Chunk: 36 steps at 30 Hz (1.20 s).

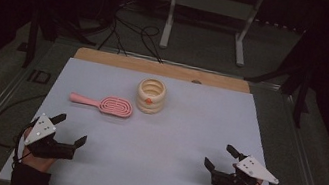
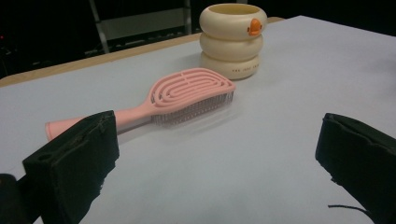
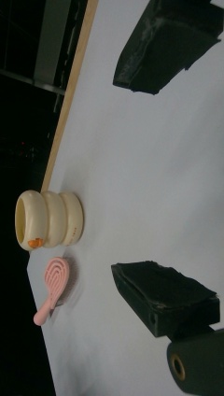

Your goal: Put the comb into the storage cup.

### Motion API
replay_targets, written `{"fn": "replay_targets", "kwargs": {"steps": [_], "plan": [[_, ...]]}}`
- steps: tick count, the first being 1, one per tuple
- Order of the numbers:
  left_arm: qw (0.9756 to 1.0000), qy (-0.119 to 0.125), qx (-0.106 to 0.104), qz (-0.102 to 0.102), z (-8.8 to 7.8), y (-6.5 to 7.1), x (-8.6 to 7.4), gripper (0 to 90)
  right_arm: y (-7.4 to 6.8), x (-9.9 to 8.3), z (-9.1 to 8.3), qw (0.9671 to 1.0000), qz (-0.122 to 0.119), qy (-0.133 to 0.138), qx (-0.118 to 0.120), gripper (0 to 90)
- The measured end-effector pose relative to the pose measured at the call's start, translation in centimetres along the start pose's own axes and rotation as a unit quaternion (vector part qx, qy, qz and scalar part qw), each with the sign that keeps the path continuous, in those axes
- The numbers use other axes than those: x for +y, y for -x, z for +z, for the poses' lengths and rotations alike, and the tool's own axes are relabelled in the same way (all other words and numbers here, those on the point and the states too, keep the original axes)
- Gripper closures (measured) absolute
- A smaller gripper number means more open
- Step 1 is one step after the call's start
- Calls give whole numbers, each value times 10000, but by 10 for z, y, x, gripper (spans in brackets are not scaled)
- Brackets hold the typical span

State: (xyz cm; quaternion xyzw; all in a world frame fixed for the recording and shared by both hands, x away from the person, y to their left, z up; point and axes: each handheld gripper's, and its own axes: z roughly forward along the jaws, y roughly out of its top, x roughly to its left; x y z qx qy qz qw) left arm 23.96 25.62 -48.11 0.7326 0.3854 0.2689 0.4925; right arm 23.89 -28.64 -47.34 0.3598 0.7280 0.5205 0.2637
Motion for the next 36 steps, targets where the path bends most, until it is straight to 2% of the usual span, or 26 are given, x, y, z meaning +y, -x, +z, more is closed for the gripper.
{"fn": "replay_targets", "kwargs": {"steps": [13, 24, 28, 36], "plan": [[10000, -24, 38, -38, 0, -2, 0, 6, -1, 0, 0, 10000, -6, -1, -7, 92], [9999, -51, -10, -112, 1, -9, 9, 11, 0, 0, 0, 10000, -1, 9, -23, 93], [9998, -117, -41, -143, -1, -15, 13, 8, -1, 1, 0, 10000, 8, 15, -34, 93], [9998, -163, 9, -144, 1, -20, 16, 4, -1, 1, 0, 10000, 6, 26, -38, 92]]}}
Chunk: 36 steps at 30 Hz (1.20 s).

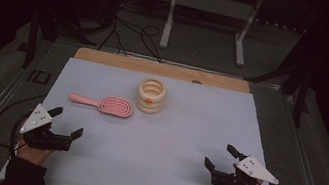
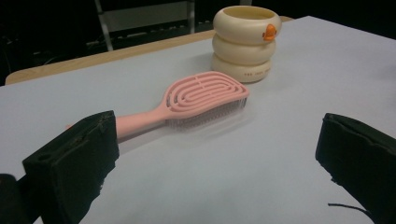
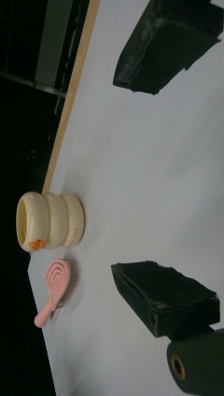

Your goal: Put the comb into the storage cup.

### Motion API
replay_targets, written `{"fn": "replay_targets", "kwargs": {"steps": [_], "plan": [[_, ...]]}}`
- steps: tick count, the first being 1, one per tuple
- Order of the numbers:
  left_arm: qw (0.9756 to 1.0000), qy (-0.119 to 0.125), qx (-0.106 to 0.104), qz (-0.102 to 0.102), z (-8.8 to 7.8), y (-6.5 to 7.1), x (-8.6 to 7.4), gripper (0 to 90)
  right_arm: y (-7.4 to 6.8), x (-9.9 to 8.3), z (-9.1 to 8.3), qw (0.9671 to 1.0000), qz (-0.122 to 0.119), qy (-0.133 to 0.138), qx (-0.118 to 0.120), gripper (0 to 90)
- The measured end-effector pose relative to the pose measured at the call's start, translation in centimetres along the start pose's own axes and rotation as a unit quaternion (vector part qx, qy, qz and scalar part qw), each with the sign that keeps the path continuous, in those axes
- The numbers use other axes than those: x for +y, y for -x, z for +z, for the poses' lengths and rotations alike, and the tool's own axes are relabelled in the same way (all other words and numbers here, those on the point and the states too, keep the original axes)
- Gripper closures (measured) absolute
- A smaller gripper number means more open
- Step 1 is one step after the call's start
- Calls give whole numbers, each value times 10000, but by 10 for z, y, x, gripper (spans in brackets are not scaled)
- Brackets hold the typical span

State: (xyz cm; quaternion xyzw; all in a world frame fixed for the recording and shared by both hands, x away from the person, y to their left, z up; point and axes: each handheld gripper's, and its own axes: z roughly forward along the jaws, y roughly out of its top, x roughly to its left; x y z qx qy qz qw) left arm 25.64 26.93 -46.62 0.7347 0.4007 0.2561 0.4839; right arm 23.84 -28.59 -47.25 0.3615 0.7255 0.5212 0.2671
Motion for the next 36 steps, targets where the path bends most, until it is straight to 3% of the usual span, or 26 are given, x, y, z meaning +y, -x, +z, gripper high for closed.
{"fn": "replay_targets", "kwargs": {"steps": [20, 36], "plan": [[9996, -151, 58, 243, 16, -7, 20, 4, 1, 0, 0, 10000, 5, 4, -2, 93], [9993, -262, 147, 228, 30, -19, 32, 5, 1, 0, 0, 10000, 10, -3, 5, 93]]}}
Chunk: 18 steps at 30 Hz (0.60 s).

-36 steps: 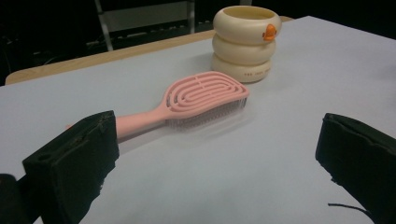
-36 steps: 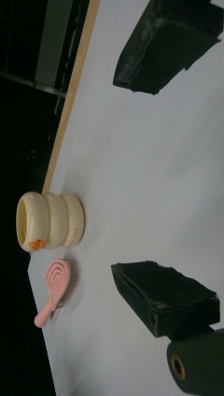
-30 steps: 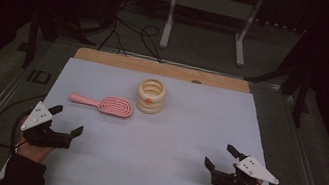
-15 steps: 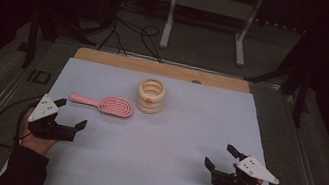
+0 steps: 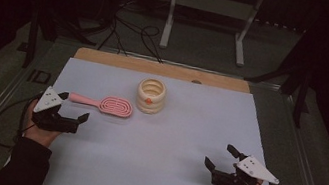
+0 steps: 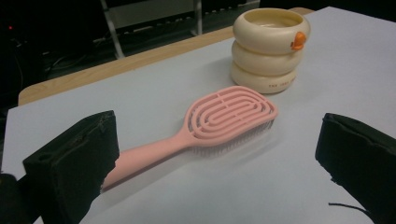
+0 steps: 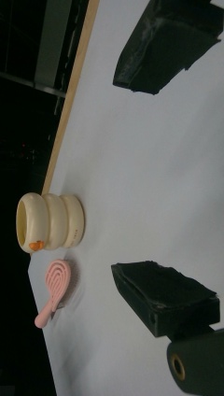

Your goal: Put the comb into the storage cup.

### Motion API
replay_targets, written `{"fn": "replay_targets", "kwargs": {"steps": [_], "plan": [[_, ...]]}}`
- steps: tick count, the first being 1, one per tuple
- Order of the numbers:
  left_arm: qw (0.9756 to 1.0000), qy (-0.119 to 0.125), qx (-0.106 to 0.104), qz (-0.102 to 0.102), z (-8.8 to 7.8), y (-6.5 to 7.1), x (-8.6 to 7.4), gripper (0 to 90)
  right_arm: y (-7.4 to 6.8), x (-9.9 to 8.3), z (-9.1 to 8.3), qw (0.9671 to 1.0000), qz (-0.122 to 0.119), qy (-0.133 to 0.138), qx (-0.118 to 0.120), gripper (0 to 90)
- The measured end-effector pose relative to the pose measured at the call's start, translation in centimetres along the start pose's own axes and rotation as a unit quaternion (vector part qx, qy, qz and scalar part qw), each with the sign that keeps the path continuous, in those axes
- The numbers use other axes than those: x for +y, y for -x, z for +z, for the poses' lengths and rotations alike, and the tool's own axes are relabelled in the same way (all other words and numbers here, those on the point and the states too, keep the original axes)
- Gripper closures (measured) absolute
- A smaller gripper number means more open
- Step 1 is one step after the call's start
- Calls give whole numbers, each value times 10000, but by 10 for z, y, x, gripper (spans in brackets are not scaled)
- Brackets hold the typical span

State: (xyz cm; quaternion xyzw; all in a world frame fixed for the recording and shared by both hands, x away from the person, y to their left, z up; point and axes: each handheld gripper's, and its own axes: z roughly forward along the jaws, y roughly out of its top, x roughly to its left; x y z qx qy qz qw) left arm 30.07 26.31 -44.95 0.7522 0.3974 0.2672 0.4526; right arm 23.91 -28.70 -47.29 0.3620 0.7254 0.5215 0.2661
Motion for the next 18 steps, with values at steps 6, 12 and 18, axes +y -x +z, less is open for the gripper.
{"fn": "replay_targets", "kwargs": {"steps": [6, 12, 18], "plan": [[10000, -34, 13, -2, 3, -3, 2, 5, 0, 0, 0, 10000, -10, -3, -4, 92], [10000, -54, 47, -35, 8, -8, 6, 6, -1, 0, 0, 10000, -2, -13, -1, 93], [9999, -109, 73, -21, 14, -11, 9, 7, 0, 0, 0, 10000, -8, -8, -8, 93]]}}
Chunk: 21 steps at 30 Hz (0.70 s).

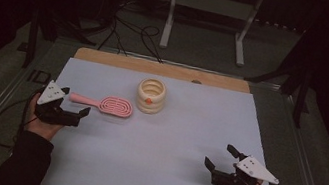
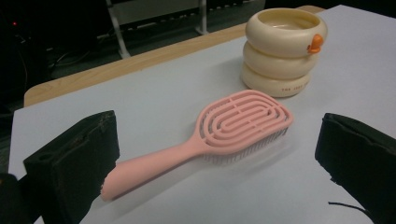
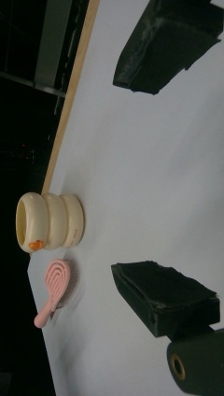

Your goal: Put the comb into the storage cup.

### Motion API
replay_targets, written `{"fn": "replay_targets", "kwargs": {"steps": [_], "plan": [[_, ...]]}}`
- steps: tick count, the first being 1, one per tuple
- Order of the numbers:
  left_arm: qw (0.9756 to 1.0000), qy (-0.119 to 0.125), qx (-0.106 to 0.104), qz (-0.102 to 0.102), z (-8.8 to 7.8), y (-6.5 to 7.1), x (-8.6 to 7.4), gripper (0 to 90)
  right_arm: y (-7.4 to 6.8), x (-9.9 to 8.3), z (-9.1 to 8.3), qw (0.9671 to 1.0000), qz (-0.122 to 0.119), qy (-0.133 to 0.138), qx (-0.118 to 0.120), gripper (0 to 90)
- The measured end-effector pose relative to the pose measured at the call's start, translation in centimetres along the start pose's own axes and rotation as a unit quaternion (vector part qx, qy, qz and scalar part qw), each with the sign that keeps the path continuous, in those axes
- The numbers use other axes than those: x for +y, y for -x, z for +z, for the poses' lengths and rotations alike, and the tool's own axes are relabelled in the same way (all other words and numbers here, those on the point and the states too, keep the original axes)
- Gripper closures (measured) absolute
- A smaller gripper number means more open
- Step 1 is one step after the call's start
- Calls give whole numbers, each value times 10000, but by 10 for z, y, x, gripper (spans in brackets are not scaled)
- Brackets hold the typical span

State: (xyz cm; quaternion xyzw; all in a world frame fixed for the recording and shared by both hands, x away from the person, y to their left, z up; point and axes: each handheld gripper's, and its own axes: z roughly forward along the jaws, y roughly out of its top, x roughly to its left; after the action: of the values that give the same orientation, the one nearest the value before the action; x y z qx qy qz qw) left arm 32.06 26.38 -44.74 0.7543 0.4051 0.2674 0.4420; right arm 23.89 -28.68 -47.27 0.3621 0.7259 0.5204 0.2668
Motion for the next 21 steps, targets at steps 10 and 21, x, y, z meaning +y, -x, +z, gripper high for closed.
{"fn": "replay_targets", "kwargs": {"steps": [10, 21], "plan": [[9998, -186, 58, -14, 14, -8, 6, 9, 0, 0, 0, 10000, -3, 4, 0, 93], [9992, -399, 91, -28, 26, -14, 8, 14, 0, 0, 0, 10000, 5, -9, 13, 93]]}}
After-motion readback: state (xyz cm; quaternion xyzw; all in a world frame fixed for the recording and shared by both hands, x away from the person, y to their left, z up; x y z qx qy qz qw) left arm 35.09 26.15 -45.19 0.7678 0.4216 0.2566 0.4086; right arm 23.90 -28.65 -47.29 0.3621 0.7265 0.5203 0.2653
